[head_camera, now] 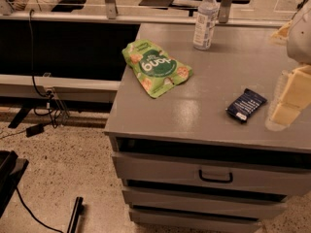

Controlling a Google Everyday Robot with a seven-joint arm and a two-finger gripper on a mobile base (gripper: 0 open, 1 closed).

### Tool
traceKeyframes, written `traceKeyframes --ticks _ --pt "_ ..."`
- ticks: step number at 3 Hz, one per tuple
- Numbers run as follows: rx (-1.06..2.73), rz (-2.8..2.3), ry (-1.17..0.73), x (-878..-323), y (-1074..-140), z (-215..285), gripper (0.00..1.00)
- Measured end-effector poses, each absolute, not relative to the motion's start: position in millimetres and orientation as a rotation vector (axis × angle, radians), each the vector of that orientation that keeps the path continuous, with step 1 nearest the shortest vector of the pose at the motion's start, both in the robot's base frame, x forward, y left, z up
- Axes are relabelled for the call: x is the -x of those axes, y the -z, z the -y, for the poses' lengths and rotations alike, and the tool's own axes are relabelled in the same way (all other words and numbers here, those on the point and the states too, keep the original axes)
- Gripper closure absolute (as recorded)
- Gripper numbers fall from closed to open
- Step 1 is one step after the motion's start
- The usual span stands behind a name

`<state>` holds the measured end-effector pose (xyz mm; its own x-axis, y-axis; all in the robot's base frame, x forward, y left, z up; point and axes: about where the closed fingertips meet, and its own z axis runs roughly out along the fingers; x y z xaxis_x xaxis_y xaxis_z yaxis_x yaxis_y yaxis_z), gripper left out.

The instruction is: Move rxbar blueberry near blue plastic bottle

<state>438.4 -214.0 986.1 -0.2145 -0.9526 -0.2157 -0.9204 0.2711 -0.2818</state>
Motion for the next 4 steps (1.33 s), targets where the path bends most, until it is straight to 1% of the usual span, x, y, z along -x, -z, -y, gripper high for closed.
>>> traceKeyframes --ticks 1,2,3,4 --pt "1.706 -2.205 0.131 -438 -986 214 0.0" --pt "1.638 -2.226 0.135 -456 -988 232 0.0" --pt "1.544 -2.237 0.104 -488 -974 254 0.0" --pt "1.452 -2.228 0.026 -503 -963 266 0.0"
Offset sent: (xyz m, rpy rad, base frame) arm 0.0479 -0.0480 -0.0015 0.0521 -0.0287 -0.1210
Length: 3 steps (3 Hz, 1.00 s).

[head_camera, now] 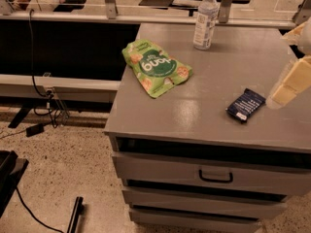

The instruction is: Move rxbar blueberry near blue plastic bottle

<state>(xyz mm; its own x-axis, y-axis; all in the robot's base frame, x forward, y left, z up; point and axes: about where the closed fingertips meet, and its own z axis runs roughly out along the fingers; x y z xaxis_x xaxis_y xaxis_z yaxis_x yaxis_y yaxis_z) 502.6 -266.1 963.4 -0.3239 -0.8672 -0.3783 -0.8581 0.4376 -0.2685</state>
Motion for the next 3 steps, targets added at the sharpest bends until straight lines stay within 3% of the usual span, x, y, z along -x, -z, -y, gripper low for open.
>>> traceKeyframes --ticks 2,3 --pt "1.2 -2.211 -0.17 -518 -898 289 0.0" --pt "1.143 -2.217 -0.179 -517 -876 296 0.0"
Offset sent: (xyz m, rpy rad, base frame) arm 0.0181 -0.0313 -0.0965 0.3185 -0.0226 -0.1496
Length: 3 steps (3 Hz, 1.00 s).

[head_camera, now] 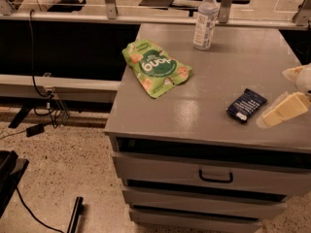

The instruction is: Move rxbar blueberry near blue plastic bottle

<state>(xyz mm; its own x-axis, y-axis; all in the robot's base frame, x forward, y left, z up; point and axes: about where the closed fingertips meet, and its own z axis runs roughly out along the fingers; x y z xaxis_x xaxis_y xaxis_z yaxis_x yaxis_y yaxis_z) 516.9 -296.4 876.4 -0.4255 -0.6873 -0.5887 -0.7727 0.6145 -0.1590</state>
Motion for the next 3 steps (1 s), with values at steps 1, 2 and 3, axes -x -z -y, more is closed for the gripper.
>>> traceKeyframes --ticks 1,2,3 --pt "1.118 -2.225 -0.198 -518 -860 298 0.0" --pt "1.109 -2.238 -0.222 -527 -843 296 0.0" --pt "1.091 -2.241 -0.263 -540 -830 293 0.0"
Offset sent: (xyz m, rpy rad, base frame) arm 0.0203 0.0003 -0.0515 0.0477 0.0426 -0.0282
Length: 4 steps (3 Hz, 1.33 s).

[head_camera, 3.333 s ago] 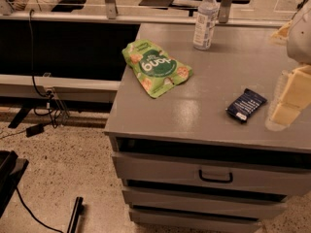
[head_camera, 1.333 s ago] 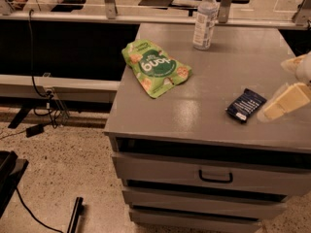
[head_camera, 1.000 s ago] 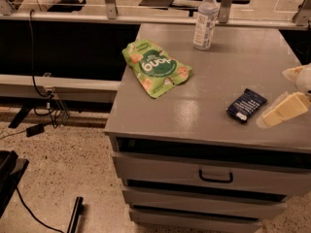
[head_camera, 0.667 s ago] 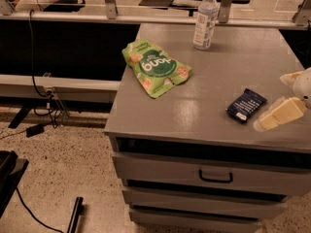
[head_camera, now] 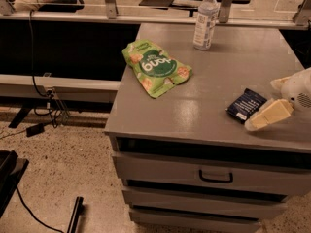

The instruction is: Move rxbar blueberry near blue plastic bottle

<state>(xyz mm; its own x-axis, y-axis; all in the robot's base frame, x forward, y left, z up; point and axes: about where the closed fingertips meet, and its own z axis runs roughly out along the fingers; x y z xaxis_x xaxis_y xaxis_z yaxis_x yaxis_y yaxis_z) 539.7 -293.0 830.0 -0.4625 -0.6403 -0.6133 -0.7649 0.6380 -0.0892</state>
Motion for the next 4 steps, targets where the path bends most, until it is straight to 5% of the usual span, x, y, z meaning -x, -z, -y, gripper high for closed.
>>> traceKeyframes --ticks 1,4 --pt "1.092 -2.236 -0.287 -544.4 -825.1 288.6 0.0" --pt "1.102 -2.236 -0.295 -545.1 -822.7 284.1 0.64"
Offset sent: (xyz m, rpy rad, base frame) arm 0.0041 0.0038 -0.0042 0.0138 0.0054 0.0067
